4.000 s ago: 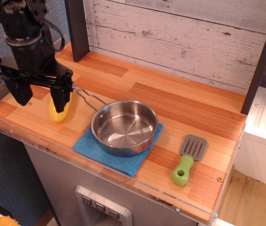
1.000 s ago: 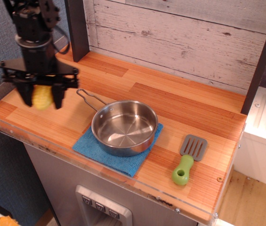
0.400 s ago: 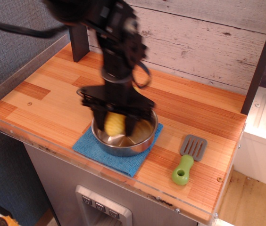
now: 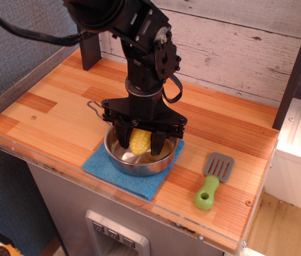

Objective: Place the corn in the pot.

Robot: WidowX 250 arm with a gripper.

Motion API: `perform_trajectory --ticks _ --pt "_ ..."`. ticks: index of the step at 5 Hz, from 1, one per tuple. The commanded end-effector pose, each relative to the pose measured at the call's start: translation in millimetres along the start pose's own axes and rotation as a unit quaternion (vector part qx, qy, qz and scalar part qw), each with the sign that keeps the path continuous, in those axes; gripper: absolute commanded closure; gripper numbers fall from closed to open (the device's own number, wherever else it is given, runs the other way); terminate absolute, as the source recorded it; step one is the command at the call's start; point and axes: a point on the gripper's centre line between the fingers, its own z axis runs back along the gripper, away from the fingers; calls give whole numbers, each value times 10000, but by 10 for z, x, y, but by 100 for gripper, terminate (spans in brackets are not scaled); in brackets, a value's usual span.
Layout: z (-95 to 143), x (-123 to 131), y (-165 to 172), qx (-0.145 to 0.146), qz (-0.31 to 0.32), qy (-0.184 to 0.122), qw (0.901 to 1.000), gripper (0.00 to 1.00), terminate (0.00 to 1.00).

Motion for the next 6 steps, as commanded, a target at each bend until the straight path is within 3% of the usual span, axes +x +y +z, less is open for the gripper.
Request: perform_trajectory --ticks 1,3,4,6 --pt "237 -18 99 -141 76 -156 9997 0 0" --pt "502 38 323 -351 -64 -30 9994 0 0" --pt "526 55 417 -455 -408 200 9979 0 0" --pt "644 20 495 -282 -706 151 9970 0 0"
